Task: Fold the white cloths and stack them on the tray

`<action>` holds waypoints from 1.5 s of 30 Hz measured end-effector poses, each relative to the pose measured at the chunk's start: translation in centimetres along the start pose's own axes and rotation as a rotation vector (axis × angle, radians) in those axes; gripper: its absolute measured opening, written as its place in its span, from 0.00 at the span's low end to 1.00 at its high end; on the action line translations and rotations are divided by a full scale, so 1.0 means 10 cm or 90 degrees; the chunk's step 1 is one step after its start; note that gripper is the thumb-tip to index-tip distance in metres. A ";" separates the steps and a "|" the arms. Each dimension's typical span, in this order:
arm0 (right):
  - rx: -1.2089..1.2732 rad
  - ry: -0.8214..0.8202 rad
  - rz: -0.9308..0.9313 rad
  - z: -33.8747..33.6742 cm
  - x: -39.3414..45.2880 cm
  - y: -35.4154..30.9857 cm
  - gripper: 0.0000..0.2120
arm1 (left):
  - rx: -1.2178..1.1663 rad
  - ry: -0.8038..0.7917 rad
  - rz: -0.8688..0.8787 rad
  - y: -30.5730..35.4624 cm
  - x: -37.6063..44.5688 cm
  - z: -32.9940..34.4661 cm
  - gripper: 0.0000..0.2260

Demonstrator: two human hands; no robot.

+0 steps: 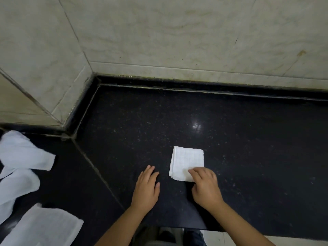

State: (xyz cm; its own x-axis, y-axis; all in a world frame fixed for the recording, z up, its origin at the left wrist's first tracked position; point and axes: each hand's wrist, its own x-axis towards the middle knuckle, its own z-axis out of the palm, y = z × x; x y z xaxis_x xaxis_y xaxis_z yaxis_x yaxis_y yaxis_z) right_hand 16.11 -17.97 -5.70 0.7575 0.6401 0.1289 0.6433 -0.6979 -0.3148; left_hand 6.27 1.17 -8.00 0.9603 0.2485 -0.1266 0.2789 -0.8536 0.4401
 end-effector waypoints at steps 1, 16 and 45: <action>-0.026 -0.013 0.010 -0.02 -0.06 0.06 0.23 | -0.010 0.001 0.028 0.04 0.03 0.01 0.19; 0.188 -0.065 0.192 -0.41 -0.30 0.32 0.13 | 0.143 0.016 0.263 0.85 0.34 0.27 0.08; -0.162 0.139 0.501 -4.85 -4.31 4.67 0.11 | 0.136 0.021 0.796 8.23 -0.09 1.25 0.13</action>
State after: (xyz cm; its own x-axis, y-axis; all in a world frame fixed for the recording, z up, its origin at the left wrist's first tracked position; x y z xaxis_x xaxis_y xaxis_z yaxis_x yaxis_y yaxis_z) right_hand 18.94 -93.69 19.67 0.9817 -0.1200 0.1478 -0.0942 -0.9808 -0.1706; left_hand 28.33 -75.04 17.20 0.5677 -0.7691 0.2936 -0.8175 -0.5686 0.0913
